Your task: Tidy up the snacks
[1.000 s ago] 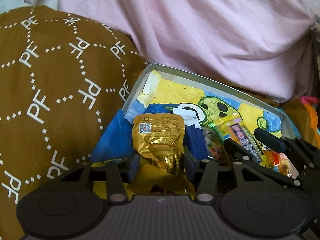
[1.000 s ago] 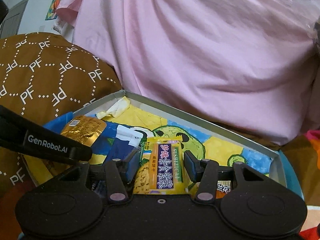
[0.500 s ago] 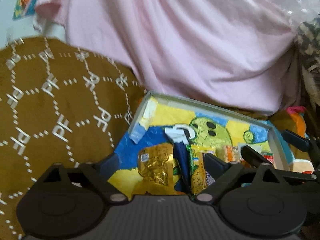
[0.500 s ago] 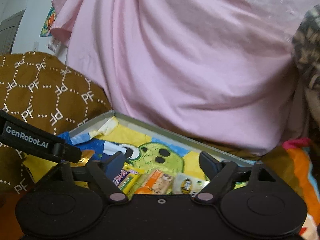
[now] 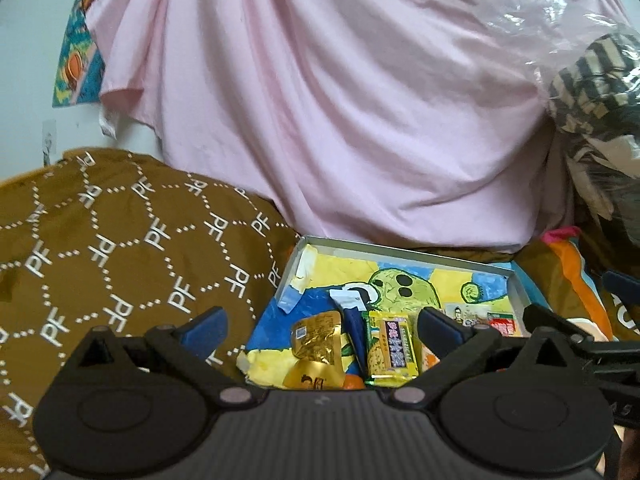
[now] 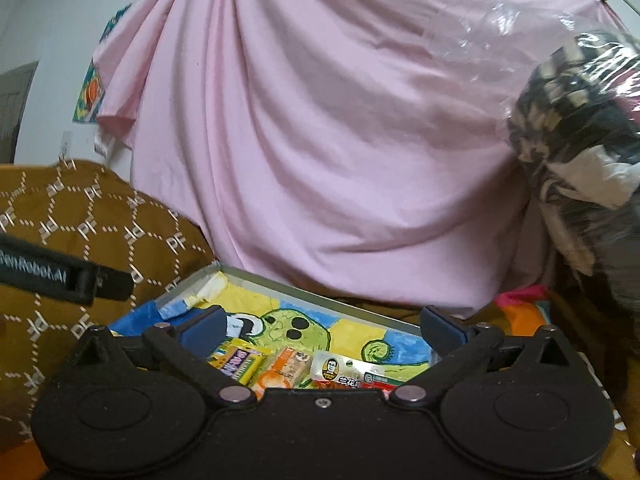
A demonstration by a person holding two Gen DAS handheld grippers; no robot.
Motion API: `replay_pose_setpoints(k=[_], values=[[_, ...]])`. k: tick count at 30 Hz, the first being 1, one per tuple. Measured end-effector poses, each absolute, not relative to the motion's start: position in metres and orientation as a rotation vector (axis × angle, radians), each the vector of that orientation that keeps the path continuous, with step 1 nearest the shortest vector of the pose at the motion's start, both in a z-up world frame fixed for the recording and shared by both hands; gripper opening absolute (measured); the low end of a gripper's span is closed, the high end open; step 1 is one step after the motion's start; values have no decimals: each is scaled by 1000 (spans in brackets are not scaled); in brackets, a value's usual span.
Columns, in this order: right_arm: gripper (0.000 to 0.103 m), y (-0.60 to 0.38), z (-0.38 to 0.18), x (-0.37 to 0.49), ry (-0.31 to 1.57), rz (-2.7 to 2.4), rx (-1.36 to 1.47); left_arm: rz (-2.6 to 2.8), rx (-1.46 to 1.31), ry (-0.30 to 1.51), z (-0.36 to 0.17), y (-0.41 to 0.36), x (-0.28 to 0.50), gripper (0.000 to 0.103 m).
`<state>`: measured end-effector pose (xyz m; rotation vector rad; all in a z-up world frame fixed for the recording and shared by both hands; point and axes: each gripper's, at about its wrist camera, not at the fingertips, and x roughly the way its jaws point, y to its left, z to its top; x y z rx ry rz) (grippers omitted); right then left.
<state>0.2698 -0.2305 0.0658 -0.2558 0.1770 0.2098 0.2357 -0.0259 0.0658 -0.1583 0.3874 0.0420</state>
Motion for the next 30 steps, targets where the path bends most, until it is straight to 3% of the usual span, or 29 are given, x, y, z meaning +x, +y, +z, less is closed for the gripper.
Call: replay_pose_setpoints(k=[12,30], values=[[102,-250,82,182,206,210,-102,71,-134,386,57,-28,157,103],[102,-250,63,97,280,166,-47,50,-89,422,42,-20,92,103]])
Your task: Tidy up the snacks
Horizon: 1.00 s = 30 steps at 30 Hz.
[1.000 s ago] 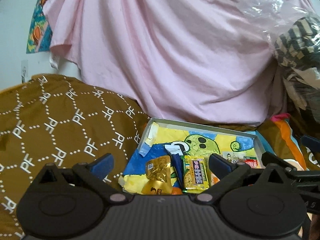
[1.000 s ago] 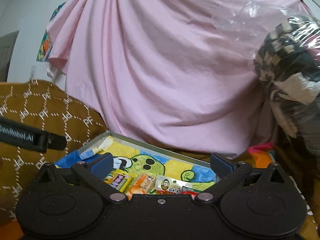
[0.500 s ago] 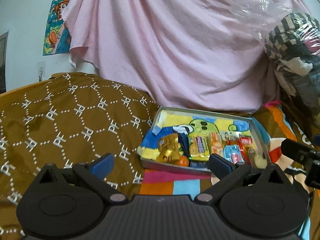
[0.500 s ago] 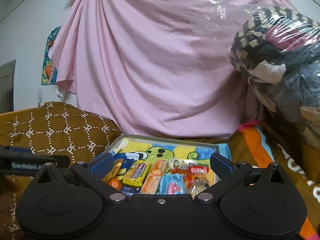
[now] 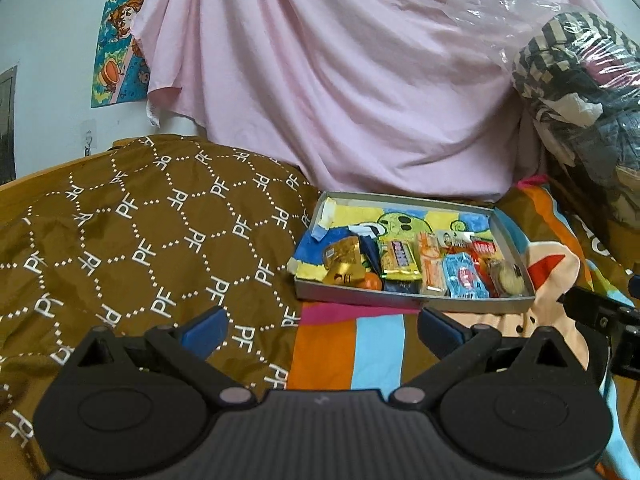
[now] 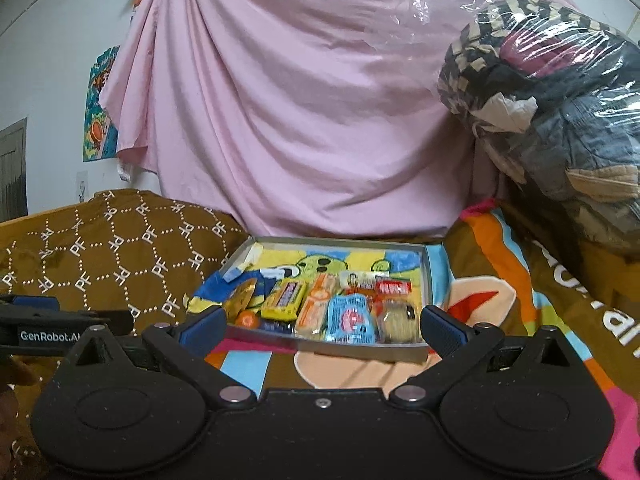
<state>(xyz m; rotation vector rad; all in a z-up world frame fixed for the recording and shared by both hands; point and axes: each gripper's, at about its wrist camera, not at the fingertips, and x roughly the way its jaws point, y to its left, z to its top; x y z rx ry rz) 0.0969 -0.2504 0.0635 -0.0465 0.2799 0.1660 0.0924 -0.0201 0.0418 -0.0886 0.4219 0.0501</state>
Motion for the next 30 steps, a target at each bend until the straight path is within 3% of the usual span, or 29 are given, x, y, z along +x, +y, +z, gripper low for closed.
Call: replay_pose_setpoints(k=[30], values=[[102,-248,7,69,319,135,13,46,-83,494,-8,-7,76,103]])
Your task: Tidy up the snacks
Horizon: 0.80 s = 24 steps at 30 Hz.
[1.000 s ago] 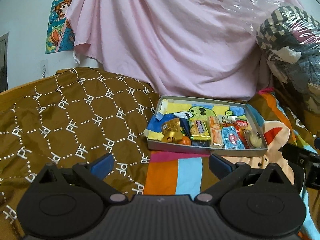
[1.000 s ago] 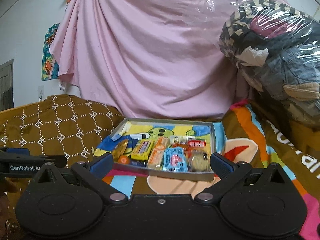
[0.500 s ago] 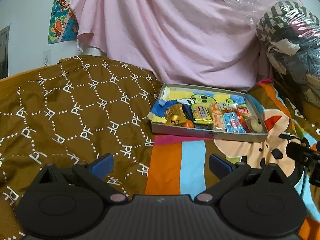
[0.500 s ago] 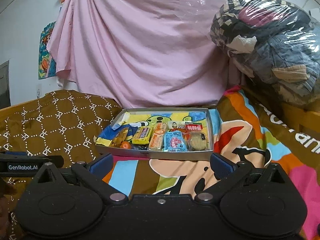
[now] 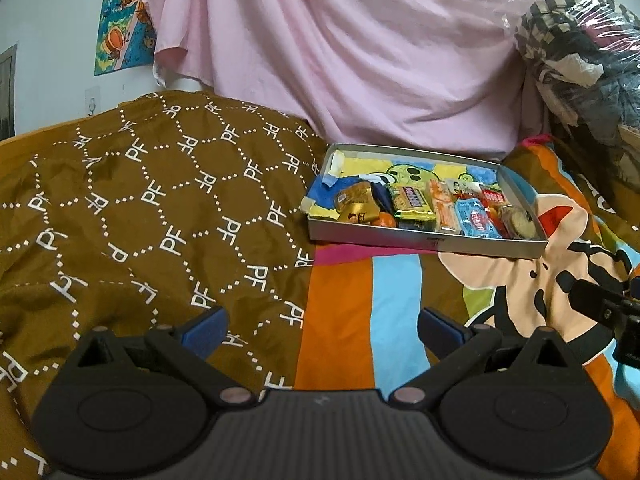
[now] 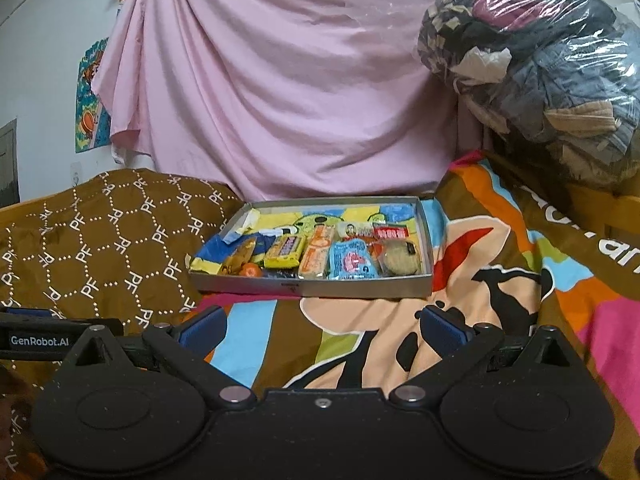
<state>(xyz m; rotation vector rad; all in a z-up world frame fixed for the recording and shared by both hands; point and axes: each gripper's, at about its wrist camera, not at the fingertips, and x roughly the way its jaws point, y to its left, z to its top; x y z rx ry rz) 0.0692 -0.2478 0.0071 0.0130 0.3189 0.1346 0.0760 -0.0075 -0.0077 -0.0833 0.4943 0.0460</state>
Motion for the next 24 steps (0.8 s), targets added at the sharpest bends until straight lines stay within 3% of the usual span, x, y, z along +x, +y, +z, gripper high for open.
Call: replay_pose_setpoints(k=[24], values=[[102,-246,-1,72,348,156,8,49,-84,495,-10,-7,75,103]])
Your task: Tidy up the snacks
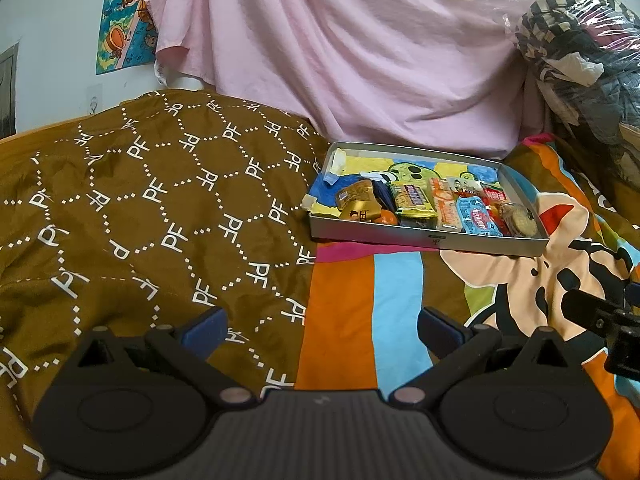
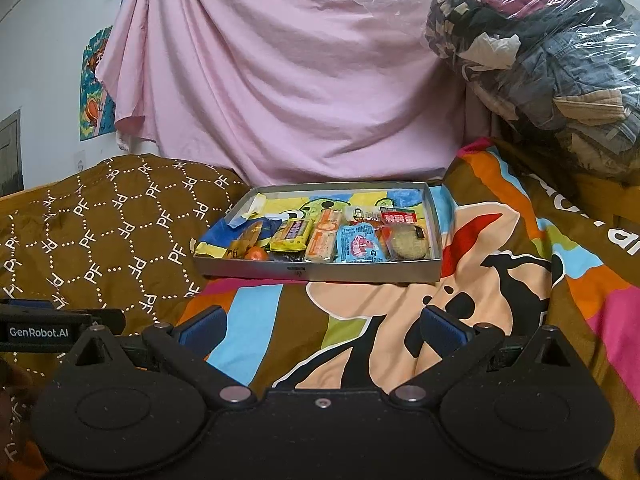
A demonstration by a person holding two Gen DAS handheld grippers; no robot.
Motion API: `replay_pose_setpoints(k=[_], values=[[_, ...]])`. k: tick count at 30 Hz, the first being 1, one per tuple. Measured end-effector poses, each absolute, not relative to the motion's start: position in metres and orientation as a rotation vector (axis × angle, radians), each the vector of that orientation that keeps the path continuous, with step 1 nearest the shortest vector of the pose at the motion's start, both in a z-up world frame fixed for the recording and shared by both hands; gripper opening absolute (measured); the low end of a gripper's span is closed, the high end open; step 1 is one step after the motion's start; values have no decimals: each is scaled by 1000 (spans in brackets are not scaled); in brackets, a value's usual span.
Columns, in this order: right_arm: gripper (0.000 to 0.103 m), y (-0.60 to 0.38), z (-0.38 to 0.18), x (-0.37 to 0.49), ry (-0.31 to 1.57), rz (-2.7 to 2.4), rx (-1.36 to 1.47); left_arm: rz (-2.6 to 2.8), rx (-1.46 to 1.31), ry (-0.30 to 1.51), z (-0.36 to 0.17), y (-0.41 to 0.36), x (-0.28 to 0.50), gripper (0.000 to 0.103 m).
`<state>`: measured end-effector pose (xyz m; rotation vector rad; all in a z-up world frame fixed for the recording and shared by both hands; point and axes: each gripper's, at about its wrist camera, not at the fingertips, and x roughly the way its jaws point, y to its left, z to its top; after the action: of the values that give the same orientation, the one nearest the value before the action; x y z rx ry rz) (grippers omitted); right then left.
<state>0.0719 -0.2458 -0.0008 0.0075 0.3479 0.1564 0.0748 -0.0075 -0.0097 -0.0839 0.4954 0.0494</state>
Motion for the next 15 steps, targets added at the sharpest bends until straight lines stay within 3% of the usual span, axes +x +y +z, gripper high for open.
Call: replay_pose_setpoints(k=[15], values=[[102,-243,-5,70,355,166,-3,44,-65,503,-11,-9,73,103]])
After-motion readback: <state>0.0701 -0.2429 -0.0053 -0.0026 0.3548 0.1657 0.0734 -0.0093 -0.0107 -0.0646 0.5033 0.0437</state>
